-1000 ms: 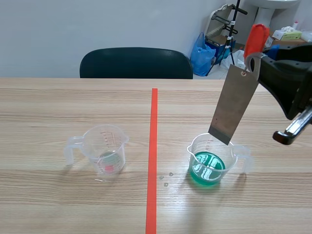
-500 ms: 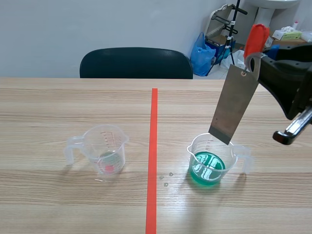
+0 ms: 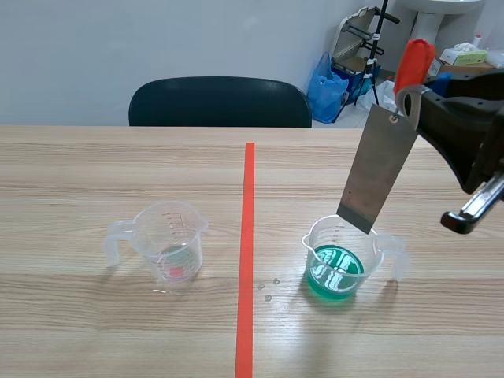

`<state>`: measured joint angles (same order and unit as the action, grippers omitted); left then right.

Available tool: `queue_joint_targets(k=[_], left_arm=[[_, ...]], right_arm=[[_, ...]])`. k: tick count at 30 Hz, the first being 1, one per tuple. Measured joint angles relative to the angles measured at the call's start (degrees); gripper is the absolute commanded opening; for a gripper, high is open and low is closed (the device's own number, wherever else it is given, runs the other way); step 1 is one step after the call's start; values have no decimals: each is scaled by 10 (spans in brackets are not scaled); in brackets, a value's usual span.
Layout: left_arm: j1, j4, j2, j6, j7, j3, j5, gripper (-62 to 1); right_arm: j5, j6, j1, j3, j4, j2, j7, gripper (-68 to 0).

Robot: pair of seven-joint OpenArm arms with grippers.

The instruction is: Do the redox reaction experiment

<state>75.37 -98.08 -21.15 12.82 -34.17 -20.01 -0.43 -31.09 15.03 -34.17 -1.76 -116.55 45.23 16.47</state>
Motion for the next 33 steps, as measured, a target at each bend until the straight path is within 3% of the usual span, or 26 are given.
queue_joint_targets(k=[21,25,30,33], left_arm=[[0,0,0,0,0,0,0,14],[0,0,-20,0,-17,0,0,14],[0,0,-79,-12,-9,0,-34,-366],[-3,0,-122,-10,23,0,-35,-482]], right_arm=[[0,0,0,0,0,0,0,-656],[0,0,0,0,0,0,0,-656],[0,0,0,0,0,0,0,-656],[0,0,0,0,0,0,0,-656]])
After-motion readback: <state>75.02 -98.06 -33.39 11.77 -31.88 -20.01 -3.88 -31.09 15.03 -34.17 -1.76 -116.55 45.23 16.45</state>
